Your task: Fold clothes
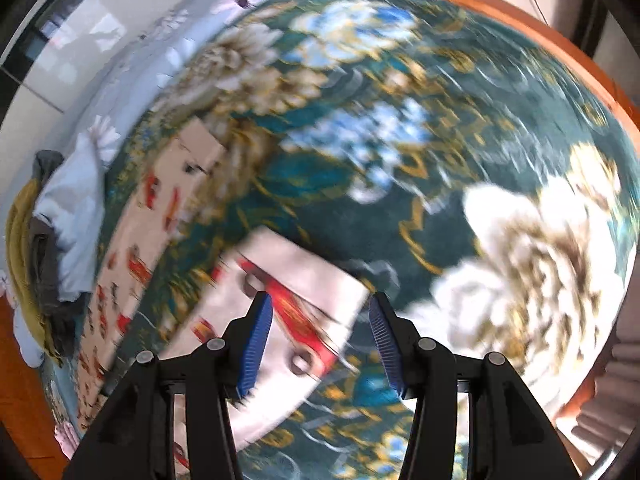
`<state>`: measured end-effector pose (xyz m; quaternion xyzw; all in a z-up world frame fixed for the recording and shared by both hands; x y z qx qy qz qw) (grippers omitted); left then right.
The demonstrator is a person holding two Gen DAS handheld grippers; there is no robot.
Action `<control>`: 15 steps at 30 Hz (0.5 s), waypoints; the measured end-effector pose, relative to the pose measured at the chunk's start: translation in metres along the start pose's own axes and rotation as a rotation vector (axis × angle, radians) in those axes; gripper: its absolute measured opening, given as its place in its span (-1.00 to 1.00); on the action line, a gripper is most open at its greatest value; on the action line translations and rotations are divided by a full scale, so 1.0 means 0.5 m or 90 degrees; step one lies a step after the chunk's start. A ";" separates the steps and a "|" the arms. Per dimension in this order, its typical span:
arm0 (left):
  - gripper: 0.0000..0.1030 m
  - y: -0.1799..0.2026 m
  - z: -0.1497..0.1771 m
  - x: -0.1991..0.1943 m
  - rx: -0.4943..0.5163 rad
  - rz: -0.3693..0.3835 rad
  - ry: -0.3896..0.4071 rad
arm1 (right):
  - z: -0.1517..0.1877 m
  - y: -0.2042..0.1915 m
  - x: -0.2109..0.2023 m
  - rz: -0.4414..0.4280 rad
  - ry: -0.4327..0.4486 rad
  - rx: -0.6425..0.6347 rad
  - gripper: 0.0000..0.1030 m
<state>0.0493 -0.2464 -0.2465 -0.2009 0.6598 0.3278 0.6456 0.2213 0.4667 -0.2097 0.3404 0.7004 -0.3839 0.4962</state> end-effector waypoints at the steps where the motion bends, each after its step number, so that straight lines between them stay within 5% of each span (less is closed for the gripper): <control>1: 0.21 0.001 -0.001 0.002 0.004 -0.004 0.001 | 0.012 0.011 0.008 0.005 -0.009 0.005 0.00; 5: 0.18 0.000 -0.005 0.003 -0.004 0.005 0.001 | 0.038 0.018 0.042 -0.027 -0.036 0.047 0.00; 12: -0.14 -0.006 -0.011 0.001 -0.041 0.044 0.001 | 0.055 0.005 0.074 -0.032 -0.016 0.118 -0.01; 13: -0.23 -0.004 -0.011 0.001 -0.043 0.050 0.001 | 0.056 0.000 0.075 -0.035 -0.015 0.122 -0.06; 15: -0.43 0.000 -0.011 0.000 -0.048 0.064 0.001 | 0.058 -0.013 0.076 -0.052 -0.021 0.122 -0.60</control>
Point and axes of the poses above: each gripper's, at about its wrist camera, not at the fingertips, and x roughly the way its jaws point, y to its right, z to its underside, the point moved 10 cm from there along x, roughly the way its jaws point, and after that the axes turned 1 degree about z, right-handed, at the moved point
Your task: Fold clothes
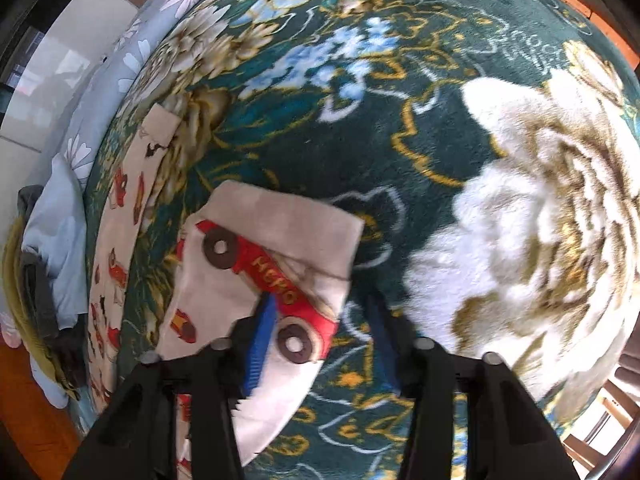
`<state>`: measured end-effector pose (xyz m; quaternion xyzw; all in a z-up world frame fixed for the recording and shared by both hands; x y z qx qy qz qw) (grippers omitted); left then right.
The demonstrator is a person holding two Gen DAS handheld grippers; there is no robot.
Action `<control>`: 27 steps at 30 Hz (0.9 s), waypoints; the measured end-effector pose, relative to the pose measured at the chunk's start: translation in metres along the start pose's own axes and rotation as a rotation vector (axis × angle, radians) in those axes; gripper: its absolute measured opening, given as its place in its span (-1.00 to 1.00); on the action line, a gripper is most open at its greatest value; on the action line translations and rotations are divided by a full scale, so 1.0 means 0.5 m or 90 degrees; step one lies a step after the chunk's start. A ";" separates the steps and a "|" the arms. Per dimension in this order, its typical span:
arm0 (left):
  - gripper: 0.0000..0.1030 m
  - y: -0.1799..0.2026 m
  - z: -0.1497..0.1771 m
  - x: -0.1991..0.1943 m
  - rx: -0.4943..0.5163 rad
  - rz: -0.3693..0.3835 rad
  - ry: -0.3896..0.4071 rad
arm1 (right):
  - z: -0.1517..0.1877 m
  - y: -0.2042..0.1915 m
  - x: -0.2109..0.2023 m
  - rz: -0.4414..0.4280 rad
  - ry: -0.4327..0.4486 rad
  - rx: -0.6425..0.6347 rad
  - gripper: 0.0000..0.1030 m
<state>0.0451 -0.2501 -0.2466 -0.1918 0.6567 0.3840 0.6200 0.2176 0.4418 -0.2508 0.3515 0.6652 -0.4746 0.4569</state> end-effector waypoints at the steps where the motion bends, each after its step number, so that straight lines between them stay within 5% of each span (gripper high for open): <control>1: -0.53 0.000 -0.001 -0.001 -0.004 0.006 0.001 | 0.001 -0.004 0.000 -0.008 -0.005 0.004 -0.75; 2: -0.62 0.001 -0.002 -0.001 -0.008 0.008 0.002 | 0.002 -0.006 -0.001 -0.015 -0.010 0.009 -0.91; 4: -0.78 0.003 -0.008 -0.006 -0.018 0.018 0.010 | 0.003 -0.010 -0.005 -0.028 -0.015 0.018 -0.93; 11: -0.82 0.013 -0.028 -0.051 -0.040 0.065 0.066 | -0.022 -0.042 -0.070 -0.075 0.012 0.009 -0.96; 16: -0.83 0.052 -0.024 -0.158 -0.032 0.160 0.142 | -0.038 -0.095 -0.166 -0.125 0.043 -0.036 -0.96; 22: -0.83 0.158 -0.050 -0.205 -0.012 0.202 0.135 | -0.109 -0.159 -0.244 -0.156 0.073 -0.054 -0.96; 27: -0.83 0.227 -0.114 -0.184 0.000 0.171 0.103 | -0.201 -0.273 -0.165 -0.119 0.038 -0.062 -0.96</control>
Point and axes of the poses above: each gripper's, at about its wrist camera, not at the fingertips, and x roughly the way its jaws point, y to its right, z to its underside, the point moved 10 cm from there along x, roughly the way its jaws point, and after that the axes turned 1 degree about z, right-handed, at the moved point
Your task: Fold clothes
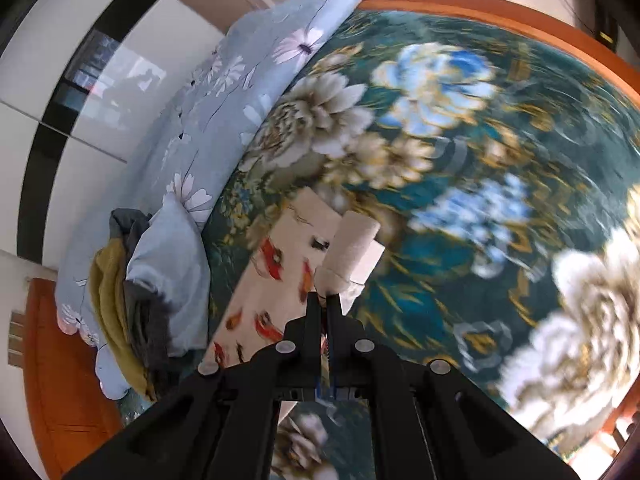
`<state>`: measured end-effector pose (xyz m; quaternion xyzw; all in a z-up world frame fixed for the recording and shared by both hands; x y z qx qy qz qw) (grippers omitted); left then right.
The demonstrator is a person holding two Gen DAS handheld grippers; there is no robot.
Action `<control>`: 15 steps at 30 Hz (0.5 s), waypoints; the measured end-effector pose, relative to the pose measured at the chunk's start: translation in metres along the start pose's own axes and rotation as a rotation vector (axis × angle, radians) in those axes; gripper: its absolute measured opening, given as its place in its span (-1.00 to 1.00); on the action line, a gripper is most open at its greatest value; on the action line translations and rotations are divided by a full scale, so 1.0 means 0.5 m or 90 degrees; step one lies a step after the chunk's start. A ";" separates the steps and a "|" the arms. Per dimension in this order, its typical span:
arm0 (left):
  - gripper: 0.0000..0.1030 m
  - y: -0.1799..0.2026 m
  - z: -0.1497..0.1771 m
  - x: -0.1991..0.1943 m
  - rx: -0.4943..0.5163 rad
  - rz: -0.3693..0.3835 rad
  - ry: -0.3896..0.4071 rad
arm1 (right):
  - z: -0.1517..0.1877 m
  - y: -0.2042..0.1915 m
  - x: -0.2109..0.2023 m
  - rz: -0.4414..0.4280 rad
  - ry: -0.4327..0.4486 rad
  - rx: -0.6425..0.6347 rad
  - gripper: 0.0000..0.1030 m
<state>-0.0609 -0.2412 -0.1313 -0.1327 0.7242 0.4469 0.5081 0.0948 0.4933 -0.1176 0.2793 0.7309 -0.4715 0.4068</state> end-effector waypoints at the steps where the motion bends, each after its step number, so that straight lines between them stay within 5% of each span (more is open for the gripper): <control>1: -0.83 0.008 -0.007 0.010 -0.001 -0.009 -0.010 | -0.012 -0.015 0.029 0.012 -0.014 0.003 -0.96; 11: -0.83 0.066 -0.071 0.098 -0.043 0.009 -0.042 | -0.100 -0.102 0.240 0.107 -0.076 0.044 -0.96; 15: -0.82 0.083 -0.083 0.128 0.003 -0.020 -0.045 | -0.110 -0.111 0.277 0.114 -0.084 0.061 -0.96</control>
Point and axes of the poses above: each gripper's, at about its wrist camera, not at the fingertips, and x roughly the way its jaws point, y to its right, z to its underside, the point moved 10 cm from there along x, roughly the way its jaws point, and after that the axes turned 1 degree about z, right-handed, at the moved point
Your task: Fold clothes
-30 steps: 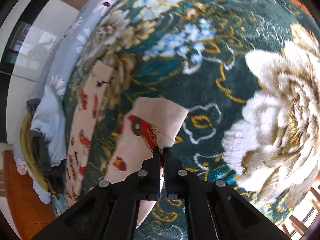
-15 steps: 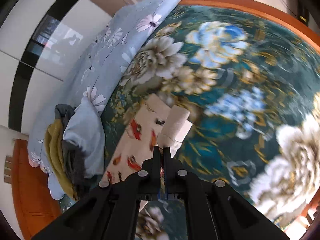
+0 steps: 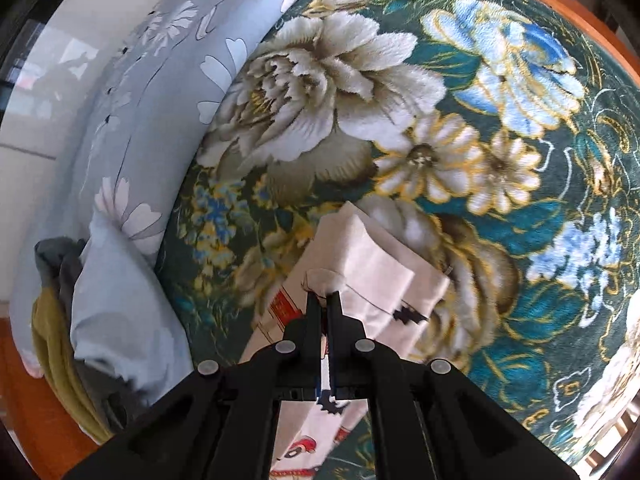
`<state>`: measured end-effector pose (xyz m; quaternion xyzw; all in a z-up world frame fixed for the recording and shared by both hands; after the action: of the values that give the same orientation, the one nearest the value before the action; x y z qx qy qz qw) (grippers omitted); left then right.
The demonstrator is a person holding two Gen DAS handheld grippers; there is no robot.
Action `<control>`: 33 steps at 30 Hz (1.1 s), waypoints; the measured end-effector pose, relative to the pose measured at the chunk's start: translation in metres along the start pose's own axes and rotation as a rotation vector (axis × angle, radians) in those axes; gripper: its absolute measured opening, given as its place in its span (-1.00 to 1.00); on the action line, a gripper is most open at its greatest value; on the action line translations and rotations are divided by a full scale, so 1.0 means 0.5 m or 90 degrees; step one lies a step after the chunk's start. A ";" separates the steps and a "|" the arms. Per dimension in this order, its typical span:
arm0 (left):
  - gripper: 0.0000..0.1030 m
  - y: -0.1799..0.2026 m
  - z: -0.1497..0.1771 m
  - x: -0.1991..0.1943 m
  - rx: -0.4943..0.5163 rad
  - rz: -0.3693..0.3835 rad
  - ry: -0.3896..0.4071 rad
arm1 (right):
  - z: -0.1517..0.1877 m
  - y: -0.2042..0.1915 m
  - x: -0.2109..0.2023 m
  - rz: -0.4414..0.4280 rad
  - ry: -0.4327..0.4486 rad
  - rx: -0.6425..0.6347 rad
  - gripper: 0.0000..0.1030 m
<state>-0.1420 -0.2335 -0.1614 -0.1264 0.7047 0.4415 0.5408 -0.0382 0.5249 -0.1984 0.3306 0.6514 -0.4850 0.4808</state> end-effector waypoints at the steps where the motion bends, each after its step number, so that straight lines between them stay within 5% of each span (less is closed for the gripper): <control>1: -0.81 0.004 -0.002 0.003 0.018 -0.014 0.001 | 0.000 -0.004 0.005 -0.001 -0.002 0.000 -0.96; 6: -0.69 0.028 -0.015 0.004 0.051 0.010 0.008 | -0.004 -0.007 0.025 0.012 0.003 0.004 -0.95; 11: -0.18 0.031 -0.025 -0.025 0.066 0.053 0.041 | -0.019 -0.028 0.025 -0.042 0.022 0.000 -0.89; 14: -0.14 -0.022 -0.001 -0.059 0.066 0.046 0.083 | -0.026 -0.049 0.006 -0.077 0.046 -0.041 -0.32; 16: -0.03 -0.073 0.025 -0.063 0.048 0.034 0.094 | -0.028 -0.052 -0.022 -0.094 0.080 -0.076 -0.30; 20: -0.03 -0.174 0.095 -0.006 -0.020 0.013 0.036 | -0.011 0.016 -0.045 -0.089 0.116 -0.096 -0.04; 27: -0.03 -0.197 0.133 0.049 -0.080 0.037 0.009 | 0.027 0.187 0.022 -0.082 0.070 0.033 -0.02; 30: -0.03 -0.186 0.126 0.054 -0.064 0.028 0.022 | 0.027 0.185 0.028 -0.087 0.084 0.063 -0.01; 33: -0.03 -0.186 0.124 0.059 -0.071 0.045 0.037 | 0.017 0.130 0.003 -0.114 0.131 0.011 -0.02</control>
<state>-0.0519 -0.2312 -0.2341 -0.1444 0.6984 0.4951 0.4962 0.0221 0.5371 -0.2209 0.3232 0.7201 -0.4951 0.3632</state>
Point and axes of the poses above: each gripper's, at about its wrist camera, not at the fingertips, and x roughly the way its jaws point, y to its right, z to its underside, the point moved 10 cm from there along x, roughly the way its jaws point, and after that the axes turned 1 degree about z, right-handed, at the moved point
